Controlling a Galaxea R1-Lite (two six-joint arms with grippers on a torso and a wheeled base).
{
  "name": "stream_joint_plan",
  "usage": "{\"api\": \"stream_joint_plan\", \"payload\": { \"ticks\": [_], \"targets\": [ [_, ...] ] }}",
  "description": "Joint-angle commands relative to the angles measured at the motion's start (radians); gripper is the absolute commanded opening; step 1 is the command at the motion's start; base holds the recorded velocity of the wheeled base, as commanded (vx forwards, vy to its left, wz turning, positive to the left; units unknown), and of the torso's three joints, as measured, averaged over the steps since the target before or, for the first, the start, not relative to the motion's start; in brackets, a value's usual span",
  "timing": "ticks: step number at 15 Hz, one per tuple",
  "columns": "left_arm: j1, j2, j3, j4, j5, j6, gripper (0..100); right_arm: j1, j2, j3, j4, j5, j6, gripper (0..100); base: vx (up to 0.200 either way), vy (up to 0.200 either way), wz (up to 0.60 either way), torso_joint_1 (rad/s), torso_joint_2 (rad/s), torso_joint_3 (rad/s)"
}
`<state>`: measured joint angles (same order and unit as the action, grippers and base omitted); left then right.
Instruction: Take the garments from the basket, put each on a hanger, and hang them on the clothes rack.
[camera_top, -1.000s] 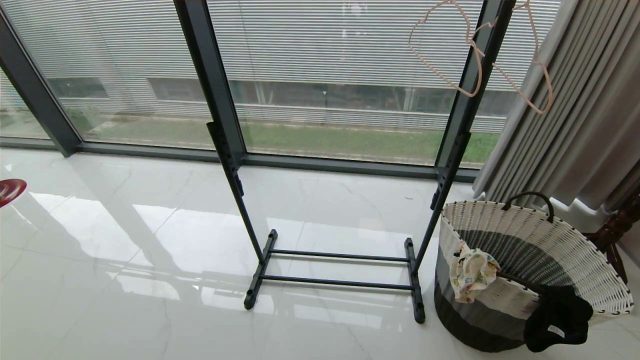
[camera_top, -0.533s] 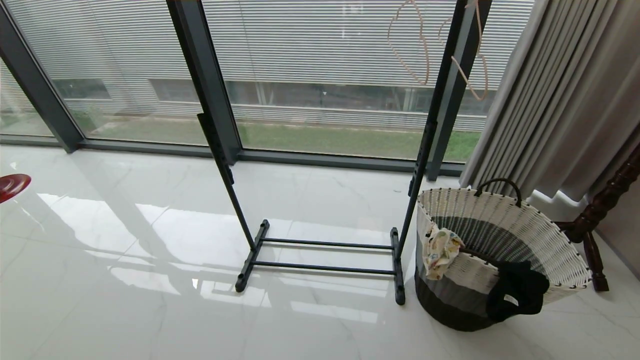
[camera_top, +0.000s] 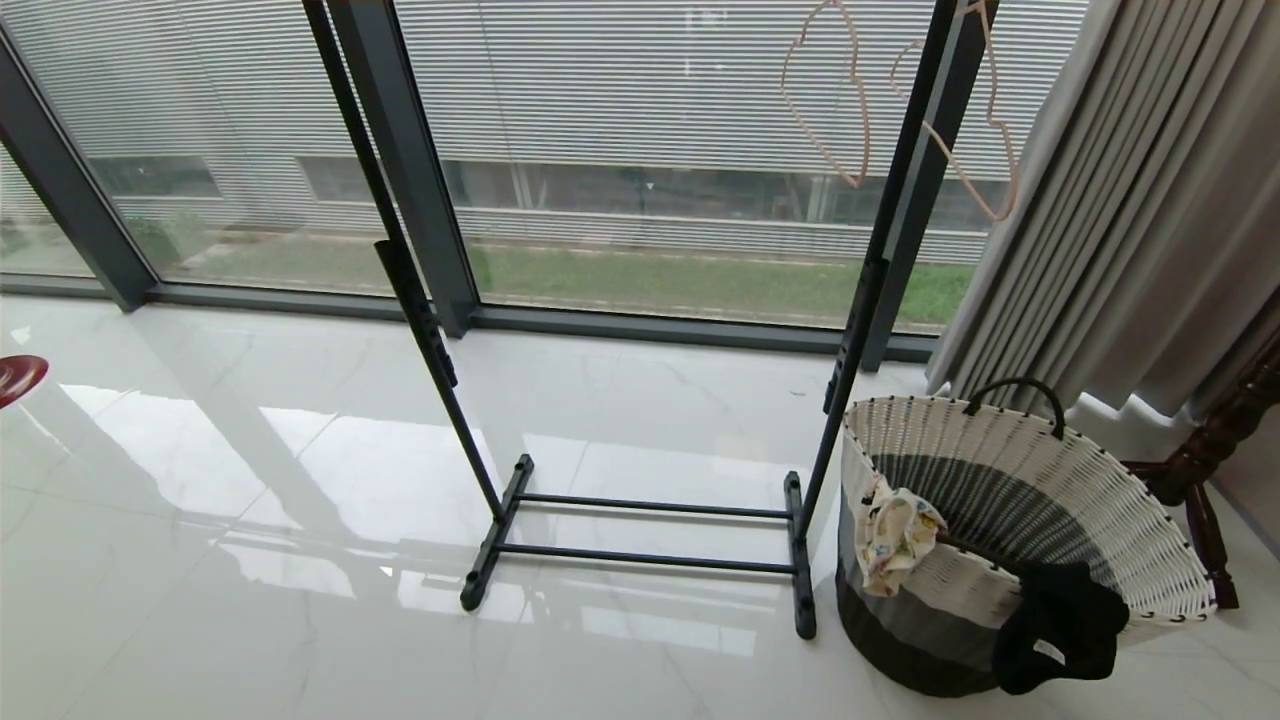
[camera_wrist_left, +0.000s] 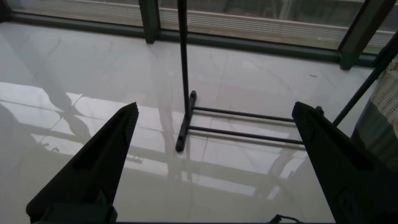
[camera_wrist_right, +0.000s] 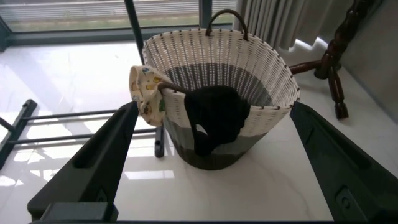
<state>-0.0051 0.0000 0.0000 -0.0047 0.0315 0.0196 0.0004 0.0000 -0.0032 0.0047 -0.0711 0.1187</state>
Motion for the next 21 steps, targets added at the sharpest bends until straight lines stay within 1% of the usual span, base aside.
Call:
{"api": "stream_joint_plan", "payload": {
  "ticks": [1, 2, 8, 21],
  "targets": [
    [-0.001, 0.002, 0.0, 0.0, 0.001, 0.003, 100, 0.0, 0.0, 0.0, 0.0, 0.001, 0.001, 100, 0.2, 0.0, 0.0, 0.002, 0.0, 0.002],
    [-0.001, 0.002, 0.0, 0.0, 0.001, 0.003, 100, 0.0, 0.0, 0.0, 0.0, 0.001, 0.001, 100, 0.2, 0.0, 0.0, 0.002, 0.0, 0.012],
    [-0.001, 0.002, 0.0, 0.0, 0.001, 0.0, 100, 0.001, 0.0, 0.0, 0.0, 0.001, 0.001, 100, 0.2, -0.2, 0.0, 0.004, 0.0, 0.003],
    [-0.001, 0.0, 0.0, 0.0, 0.001, -0.004, 100, 0.001, 0.002, 0.0, 0.0, 0.002, -0.002, 100, 0.0, 0.0, 0.0, 0.0, 0.0, 0.0]
  ]
}}
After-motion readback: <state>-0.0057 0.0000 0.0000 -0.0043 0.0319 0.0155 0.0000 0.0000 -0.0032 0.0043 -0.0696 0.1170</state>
